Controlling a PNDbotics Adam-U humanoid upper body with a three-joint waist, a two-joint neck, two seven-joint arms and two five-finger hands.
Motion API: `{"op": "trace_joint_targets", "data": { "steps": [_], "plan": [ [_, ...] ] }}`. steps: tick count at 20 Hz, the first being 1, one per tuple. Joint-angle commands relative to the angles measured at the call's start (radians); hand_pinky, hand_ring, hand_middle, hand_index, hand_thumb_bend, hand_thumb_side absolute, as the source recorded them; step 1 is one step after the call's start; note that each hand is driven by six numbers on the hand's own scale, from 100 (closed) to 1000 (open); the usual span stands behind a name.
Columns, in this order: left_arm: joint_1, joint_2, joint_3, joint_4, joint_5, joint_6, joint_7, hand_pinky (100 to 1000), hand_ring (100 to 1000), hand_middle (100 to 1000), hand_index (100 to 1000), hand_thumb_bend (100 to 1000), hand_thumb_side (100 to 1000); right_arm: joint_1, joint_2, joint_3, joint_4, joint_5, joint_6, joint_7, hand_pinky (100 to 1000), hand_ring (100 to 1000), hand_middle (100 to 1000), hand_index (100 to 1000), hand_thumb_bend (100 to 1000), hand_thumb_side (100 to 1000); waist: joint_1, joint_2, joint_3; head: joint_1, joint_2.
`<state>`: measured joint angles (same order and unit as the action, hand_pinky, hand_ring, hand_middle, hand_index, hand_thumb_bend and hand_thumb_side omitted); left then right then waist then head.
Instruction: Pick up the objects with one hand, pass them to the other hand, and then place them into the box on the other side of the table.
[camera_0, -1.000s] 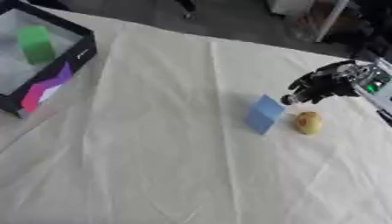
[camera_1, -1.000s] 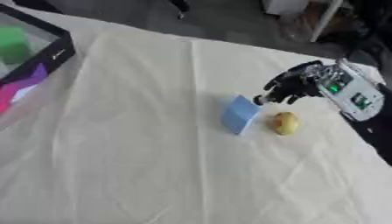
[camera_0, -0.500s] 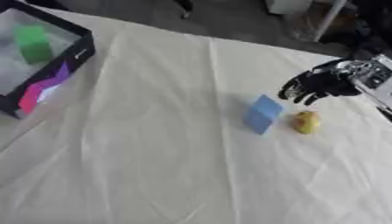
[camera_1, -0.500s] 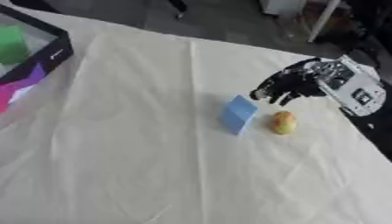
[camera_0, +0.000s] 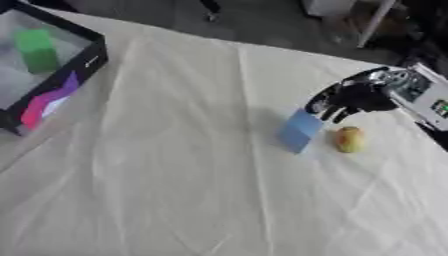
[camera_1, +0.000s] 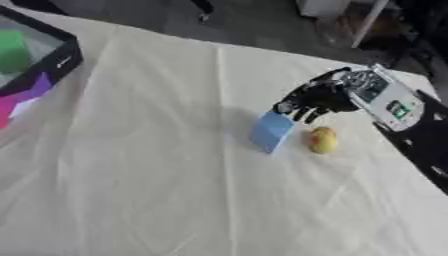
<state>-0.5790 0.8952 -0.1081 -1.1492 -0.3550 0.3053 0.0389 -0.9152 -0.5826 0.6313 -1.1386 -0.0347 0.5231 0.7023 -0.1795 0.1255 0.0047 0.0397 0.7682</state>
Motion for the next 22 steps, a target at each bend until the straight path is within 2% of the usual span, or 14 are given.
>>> {"op": "trace_joint_targets", "data": {
  "steps": [1, 2, 6, 12, 22],
  "plan": [
    [-0.019, 0.024, 0.01, -0.012, -0.004, -0.001, 0.0, 922, 746, 669, 746, 100, 481, -0.019, -0.02, -0.011, 0.011, 0.013, 0.015, 0.032, 913, 898, 890, 940, 271, 503, 0.0, -0.015, -0.001, -0.006, 0.002],
    [-0.019, 0.023, 0.01, -0.012, -0.004, -0.001, 0.0, 922, 746, 669, 746, 100, 481, -0.02, -0.019, -0.012, 0.016, 0.02, 0.012, 0.035, 914, 899, 890, 941, 261, 471, 0.0, -0.016, -0.001, -0.007, 0.002],
    [-0.018, 0.02, 0.008, -0.012, -0.005, -0.002, -0.002, 921, 747, 669, 746, 100, 484, -0.022, -0.006, -0.013, 0.035, 0.079, -0.014, 0.052, 920, 902, 893, 945, 234, 516, 0.002, -0.017, 0.001, -0.009, 0.002],
    [-0.014, 0.02, 0.01, -0.009, -0.007, -0.001, -0.001, 921, 746, 669, 746, 100, 485, -0.014, -0.002, -0.023, 0.046, 0.125, -0.036, 0.06, 924, 904, 895, 950, 257, 507, 0.002, -0.019, 0.001, -0.013, 0.002],
    [-0.014, 0.02, 0.011, -0.009, -0.008, -0.001, 0.0, 920, 746, 669, 746, 100, 485, -0.003, -0.003, -0.017, 0.028, 0.131, -0.044, 0.081, 928, 907, 897, 950, 241, 500, 0.0, -0.017, 0.004, -0.017, 0.002]
  ]
}}
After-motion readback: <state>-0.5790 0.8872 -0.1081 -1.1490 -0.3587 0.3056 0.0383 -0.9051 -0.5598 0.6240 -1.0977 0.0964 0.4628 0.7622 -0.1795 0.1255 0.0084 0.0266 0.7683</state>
